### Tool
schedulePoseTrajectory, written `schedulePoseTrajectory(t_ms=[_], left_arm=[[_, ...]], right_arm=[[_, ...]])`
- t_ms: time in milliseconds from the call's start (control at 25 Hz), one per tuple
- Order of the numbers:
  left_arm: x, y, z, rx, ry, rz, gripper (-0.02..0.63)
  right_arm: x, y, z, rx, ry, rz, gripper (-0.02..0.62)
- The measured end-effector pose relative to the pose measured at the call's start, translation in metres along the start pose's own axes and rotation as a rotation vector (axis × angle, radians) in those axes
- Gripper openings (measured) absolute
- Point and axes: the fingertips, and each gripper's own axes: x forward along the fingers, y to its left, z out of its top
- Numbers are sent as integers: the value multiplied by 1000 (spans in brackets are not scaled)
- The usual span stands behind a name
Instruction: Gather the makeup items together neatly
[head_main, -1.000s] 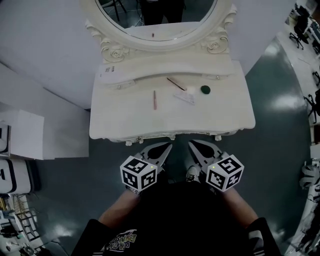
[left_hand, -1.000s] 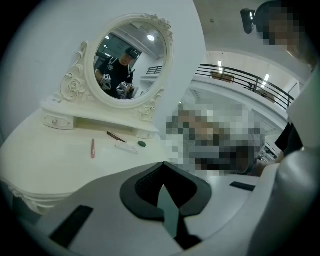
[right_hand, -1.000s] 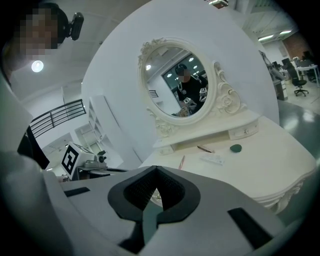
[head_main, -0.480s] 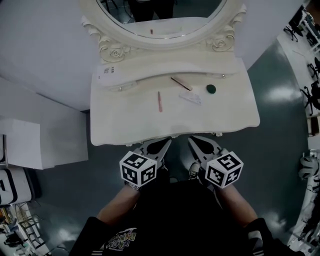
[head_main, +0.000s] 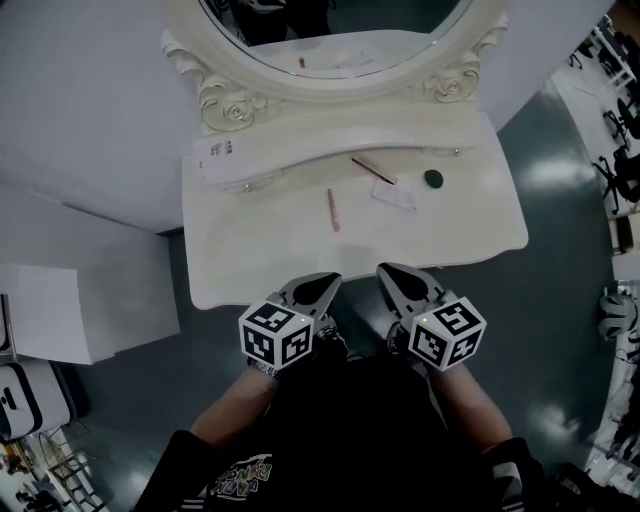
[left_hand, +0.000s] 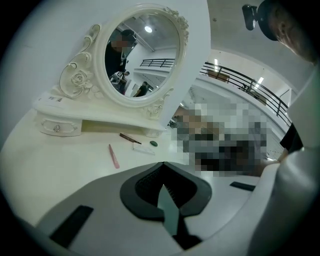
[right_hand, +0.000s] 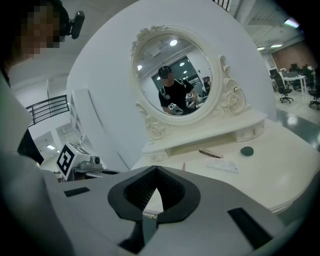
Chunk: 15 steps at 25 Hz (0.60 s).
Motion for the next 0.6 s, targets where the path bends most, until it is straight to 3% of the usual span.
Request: schedulePoseTrajectory(t_ms=[600], left_arm=[[-1,19,15,36,28,-62,8]], right_arm=[[10,-23,16,-23,-27,-139,32]])
